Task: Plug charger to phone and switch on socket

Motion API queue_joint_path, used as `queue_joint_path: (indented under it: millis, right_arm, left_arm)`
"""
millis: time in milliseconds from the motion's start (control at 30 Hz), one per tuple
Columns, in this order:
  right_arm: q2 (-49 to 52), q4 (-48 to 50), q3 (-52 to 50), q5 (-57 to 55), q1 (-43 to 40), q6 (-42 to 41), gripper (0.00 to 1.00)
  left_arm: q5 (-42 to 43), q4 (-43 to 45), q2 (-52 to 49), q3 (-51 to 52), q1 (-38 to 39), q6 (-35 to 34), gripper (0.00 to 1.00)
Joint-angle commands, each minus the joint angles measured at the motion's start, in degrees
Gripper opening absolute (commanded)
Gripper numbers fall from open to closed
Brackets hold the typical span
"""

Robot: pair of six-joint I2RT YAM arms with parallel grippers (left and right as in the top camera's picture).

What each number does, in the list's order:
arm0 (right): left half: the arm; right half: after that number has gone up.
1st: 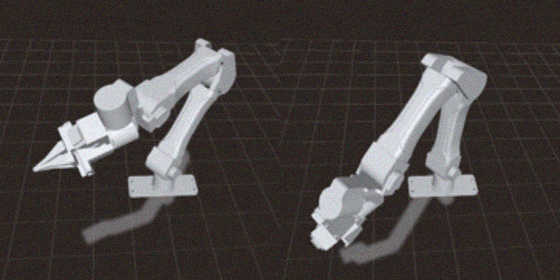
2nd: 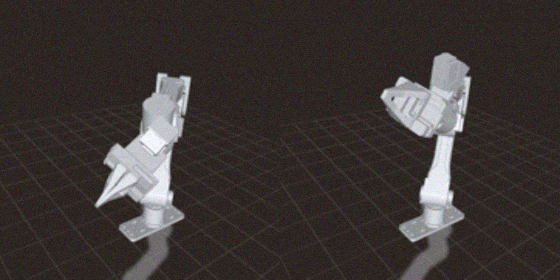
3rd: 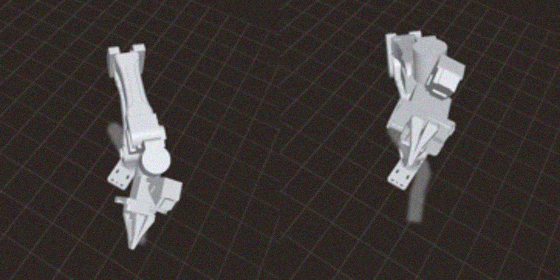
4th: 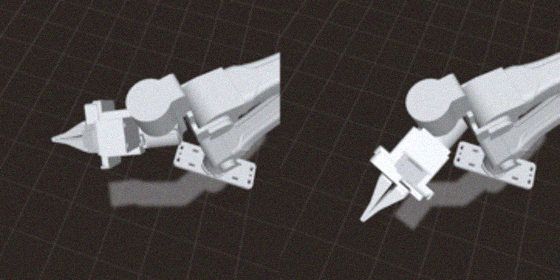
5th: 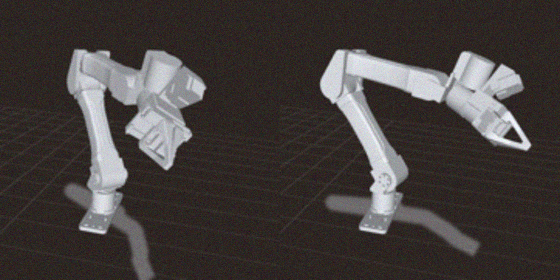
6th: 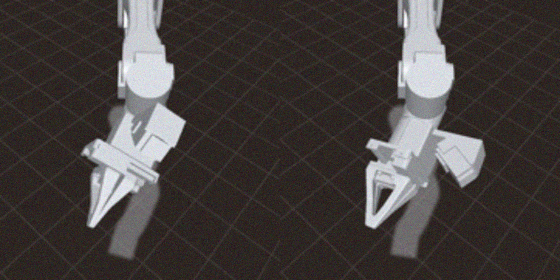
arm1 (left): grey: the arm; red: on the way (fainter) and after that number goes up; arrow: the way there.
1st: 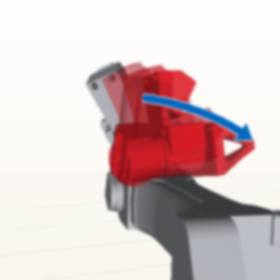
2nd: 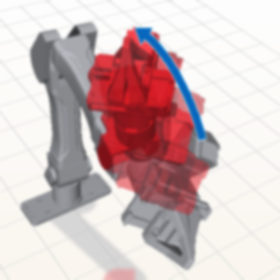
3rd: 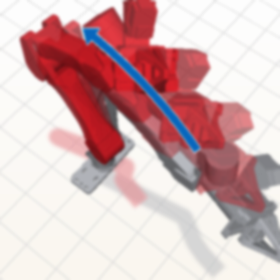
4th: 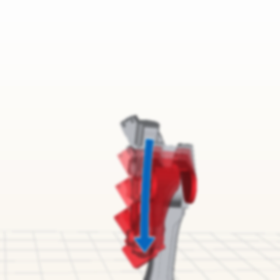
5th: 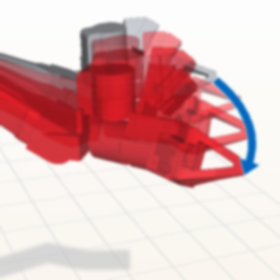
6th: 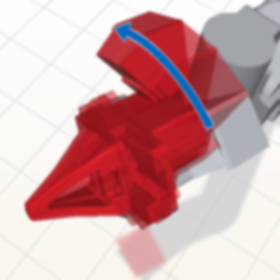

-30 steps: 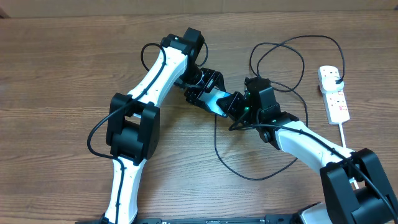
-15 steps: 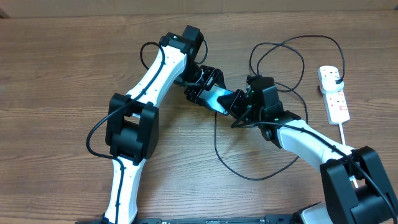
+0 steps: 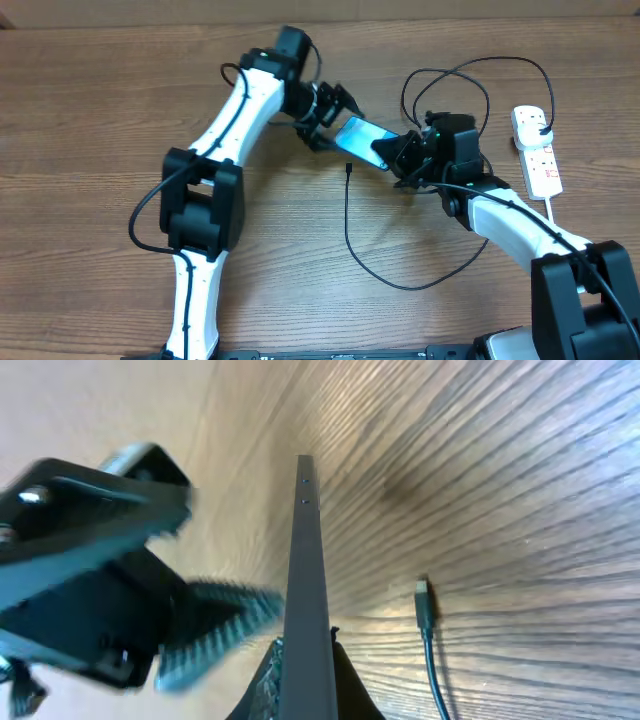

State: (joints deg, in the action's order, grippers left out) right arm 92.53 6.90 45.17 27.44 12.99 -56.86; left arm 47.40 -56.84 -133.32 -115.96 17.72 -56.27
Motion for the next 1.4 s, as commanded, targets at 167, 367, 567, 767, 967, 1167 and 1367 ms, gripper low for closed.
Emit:
queue_joint_path:
  millis: [167, 367, 567, 767, 967, 1167, 1367]
  right_arm:
    - [-4.04, 1.42, 4.35, -7.37, -0.81, -4.37, 0.04]
    - [-4.02, 1.7, 9.73, -13.11, -0.81, -10.58, 0.04]
    - [-4.02, 1.84, 16.76, -15.08, -0.2, -14.84, 0.04]
    - [-4.02, 2.03, 18.73, -19.61, 2.21, -20.63, 0.04]
    - [-4.02, 2.54, 18.73, -23.96, 4.94, -27.58, 0.04]
    - [-4.02, 6.75, 18.73, -24.41, 5.64, -27.61, 0.04]
    - [-4.02, 8.04, 18.73, -23.78, 5.66, -30.51, 0.04]
  left_arm:
    - [22.03, 11.93, -0.07, -0.57, -4.7, 10.08, 0.82]
    - [31.45, 24.04, -0.07, -0.57, -5.29, 6.56, 0.78]
    - [31.69, 30.56, -0.07, -0.57, -4.68, -0.57, 0.78]
    - [30.82, 41.35, -0.07, -0.57, -4.11, -12.0, 0.72]
    - [27.74, 54.31, -0.07, -0.57, -3.21, -23.8, 0.55]
    - [25.44, 60.52, -0.07, -0.57, -2.36, -28.24, 0.45]
    - [23.96, 60.52, -0.07, -0.57, -2.25, -29.44, 0.31]
